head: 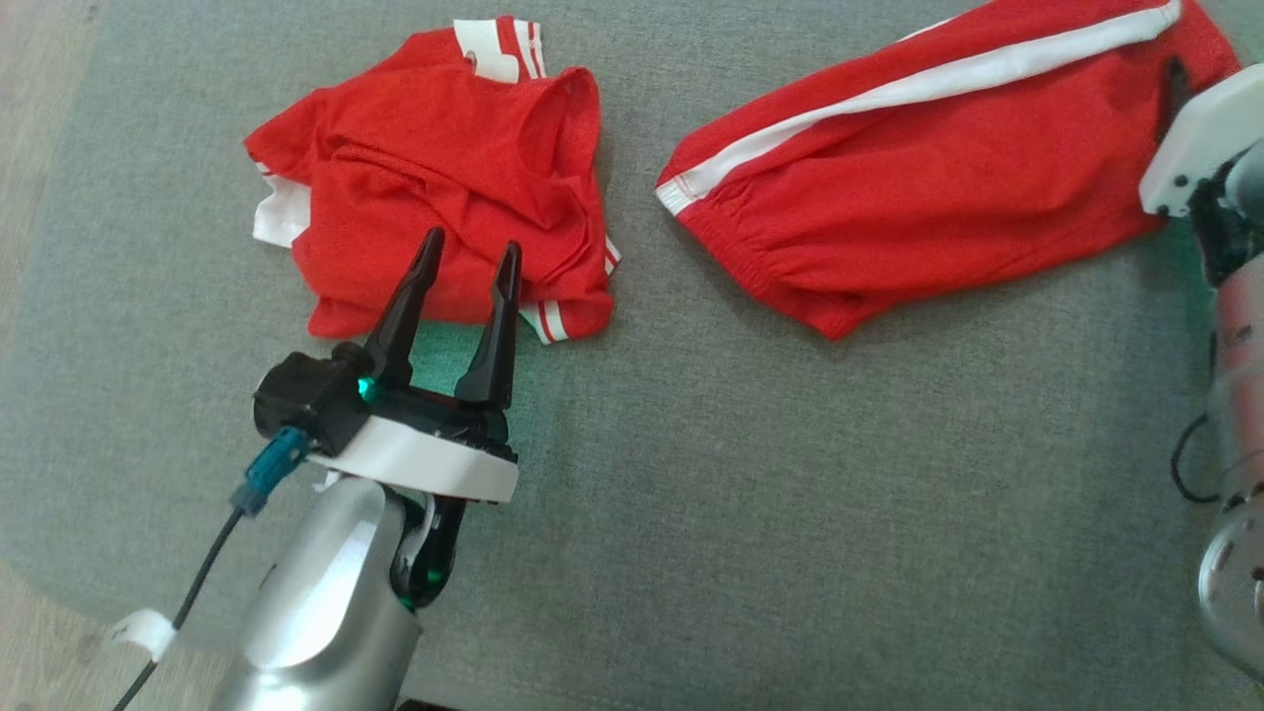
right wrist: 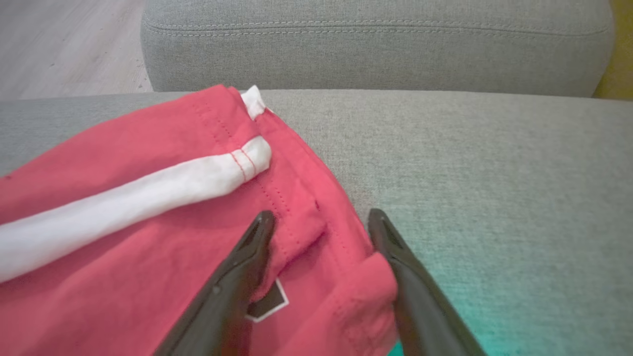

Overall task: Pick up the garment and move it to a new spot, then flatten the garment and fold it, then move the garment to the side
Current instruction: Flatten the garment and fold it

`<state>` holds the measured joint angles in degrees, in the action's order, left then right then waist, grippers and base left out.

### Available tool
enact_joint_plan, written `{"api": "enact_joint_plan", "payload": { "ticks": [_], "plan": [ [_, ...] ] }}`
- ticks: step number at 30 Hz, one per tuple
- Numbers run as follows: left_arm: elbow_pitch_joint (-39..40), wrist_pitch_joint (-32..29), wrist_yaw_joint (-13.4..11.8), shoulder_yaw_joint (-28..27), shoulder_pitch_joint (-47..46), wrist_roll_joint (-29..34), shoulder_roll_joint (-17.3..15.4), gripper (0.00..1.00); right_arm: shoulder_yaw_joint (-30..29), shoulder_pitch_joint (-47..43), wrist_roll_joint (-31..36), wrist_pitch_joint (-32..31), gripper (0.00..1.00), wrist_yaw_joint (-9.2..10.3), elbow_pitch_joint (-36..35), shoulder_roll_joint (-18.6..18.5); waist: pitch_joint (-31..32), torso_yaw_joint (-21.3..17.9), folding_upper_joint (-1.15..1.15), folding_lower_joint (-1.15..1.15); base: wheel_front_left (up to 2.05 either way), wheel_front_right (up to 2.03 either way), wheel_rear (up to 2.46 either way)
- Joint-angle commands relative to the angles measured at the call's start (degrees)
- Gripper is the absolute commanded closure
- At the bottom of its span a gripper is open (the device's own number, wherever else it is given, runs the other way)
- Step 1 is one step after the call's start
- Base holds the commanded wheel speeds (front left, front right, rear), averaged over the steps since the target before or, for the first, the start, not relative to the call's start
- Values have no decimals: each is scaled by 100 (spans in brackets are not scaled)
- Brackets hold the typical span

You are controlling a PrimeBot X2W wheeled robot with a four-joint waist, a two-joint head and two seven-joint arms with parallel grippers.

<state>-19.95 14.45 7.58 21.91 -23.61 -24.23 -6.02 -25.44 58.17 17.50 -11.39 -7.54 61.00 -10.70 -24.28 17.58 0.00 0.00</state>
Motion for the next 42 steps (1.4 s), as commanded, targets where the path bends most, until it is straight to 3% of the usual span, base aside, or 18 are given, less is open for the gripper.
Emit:
{"api": "enact_joint_plan", "payload": {
  "ticks": [1, 14, 25, 31, 42],
  "plan": [
    [164, 54, -10, -213, -177, -75, -111, 0, 177, 55, 76, 107, 100, 5, 72, 163, 19, -47, 0, 0, 0, 0, 0],
    [188, 55, -9, -480, 57, 0, -235, 0, 449, -110, -631, 1571, 100, 5, 524, 214, 578, -807, 0, 0, 0, 0, 0],
    [256, 55, -9, -683, 334, 75, -224, 0, 285, -880, -1270, 2060, 100, 5, 425, -17, 1051, -1362, 0, 0, 0, 0, 0],
    [277, 55, -9, -716, 484, 116, -245, 0, -133, -1401, -1408, 2135, 100, 5, 171, -42, 1225, -1475, 0, 0, 0, 0, 0],
    [294, 55, -9, -690, 587, 127, -309, 0, -194, -1716, -1613, 2209, 100, 5, -372, 284, 1311, -1380, 0, 0, 0, 0, 0]
  ]
}}
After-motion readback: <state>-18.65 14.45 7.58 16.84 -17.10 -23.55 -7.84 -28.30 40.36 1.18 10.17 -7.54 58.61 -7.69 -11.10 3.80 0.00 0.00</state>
